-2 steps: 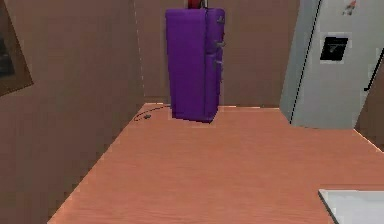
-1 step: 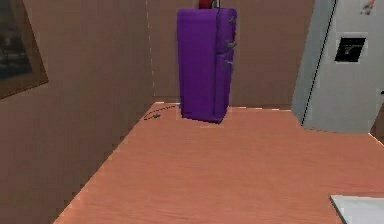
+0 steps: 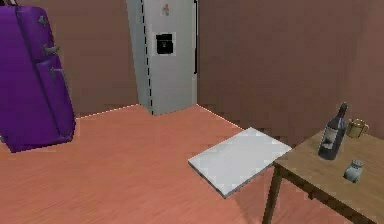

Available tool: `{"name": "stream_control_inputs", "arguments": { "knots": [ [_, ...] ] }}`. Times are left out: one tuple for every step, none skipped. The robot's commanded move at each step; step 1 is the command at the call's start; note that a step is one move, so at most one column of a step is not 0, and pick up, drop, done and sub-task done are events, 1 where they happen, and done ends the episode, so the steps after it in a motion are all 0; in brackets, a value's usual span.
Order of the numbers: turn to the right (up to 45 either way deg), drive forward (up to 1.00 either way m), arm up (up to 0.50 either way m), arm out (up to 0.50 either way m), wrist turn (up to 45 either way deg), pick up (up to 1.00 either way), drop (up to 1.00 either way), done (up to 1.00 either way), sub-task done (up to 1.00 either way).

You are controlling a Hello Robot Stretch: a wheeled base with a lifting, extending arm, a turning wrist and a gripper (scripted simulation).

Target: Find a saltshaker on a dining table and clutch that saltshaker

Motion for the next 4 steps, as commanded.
{"name": "stream_control_inputs", "arguments": {
  "knots": [
    [18.0,0.00,0.00,0.00,0.0,0.00,0.00,0.00,0.00],
    [0.0,0.65,0.00,0.00,0.0,0.00,0.00,0.00,0.00],
    [-30.0,0.00,0.00,0.00,0.0,0.00,0.00,0.00,0.00],
    [0.0,0.00,0.50,0.00,0.0,0.00,0.00,0.00,0.00]
  ]
}}
